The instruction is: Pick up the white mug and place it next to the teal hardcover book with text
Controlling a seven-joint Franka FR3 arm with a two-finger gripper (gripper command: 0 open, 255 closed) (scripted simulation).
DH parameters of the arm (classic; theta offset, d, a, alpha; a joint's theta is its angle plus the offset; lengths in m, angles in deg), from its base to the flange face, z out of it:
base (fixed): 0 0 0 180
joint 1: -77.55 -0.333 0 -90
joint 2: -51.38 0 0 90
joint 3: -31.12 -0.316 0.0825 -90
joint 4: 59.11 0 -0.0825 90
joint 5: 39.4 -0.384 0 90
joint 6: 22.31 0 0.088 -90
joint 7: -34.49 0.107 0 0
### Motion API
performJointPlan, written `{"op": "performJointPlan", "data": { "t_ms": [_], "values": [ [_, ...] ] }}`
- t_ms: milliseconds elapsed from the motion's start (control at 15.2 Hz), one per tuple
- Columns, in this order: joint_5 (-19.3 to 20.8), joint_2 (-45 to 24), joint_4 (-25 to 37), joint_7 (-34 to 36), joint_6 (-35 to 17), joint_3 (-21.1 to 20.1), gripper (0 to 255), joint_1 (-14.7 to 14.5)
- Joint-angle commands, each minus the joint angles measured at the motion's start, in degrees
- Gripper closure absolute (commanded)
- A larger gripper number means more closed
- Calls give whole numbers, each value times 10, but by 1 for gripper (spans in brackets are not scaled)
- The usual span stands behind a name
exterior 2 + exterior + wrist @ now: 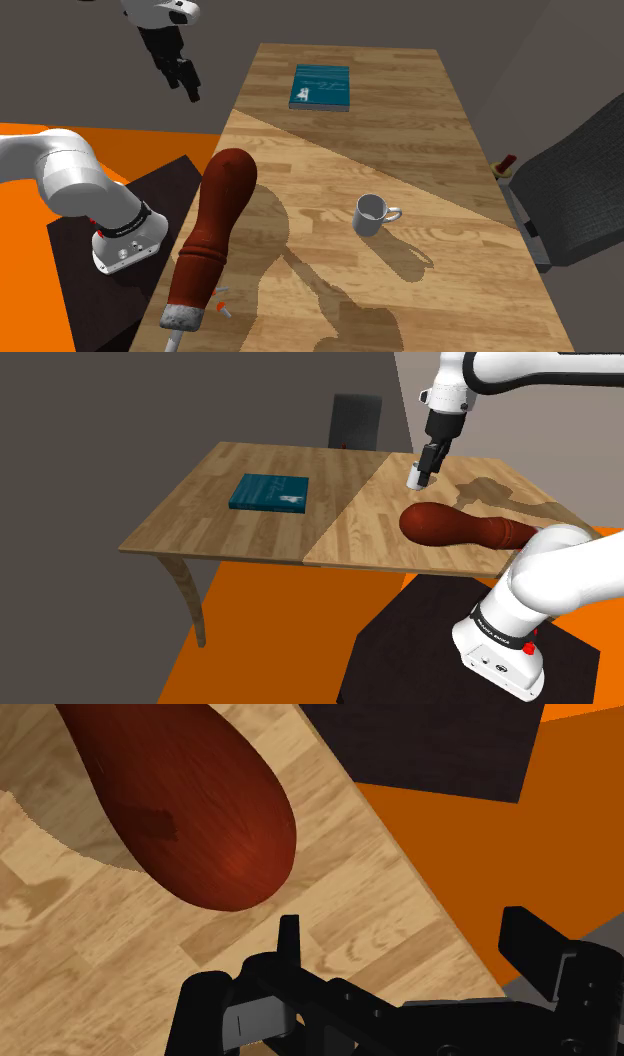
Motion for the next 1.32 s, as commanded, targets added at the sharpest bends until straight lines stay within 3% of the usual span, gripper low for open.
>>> {"op": "performJointPlan", "data": {
  "t_ms": [0, 726, 1254],
  "values": [
    [0, 0, 0, 0, 0, 0, 0, 0],
    [64, -123, 13, -116, -135, 116, 0, 46],
    [63, -255, 77, -205, -221, 197, 0, 64]
  ]
}}
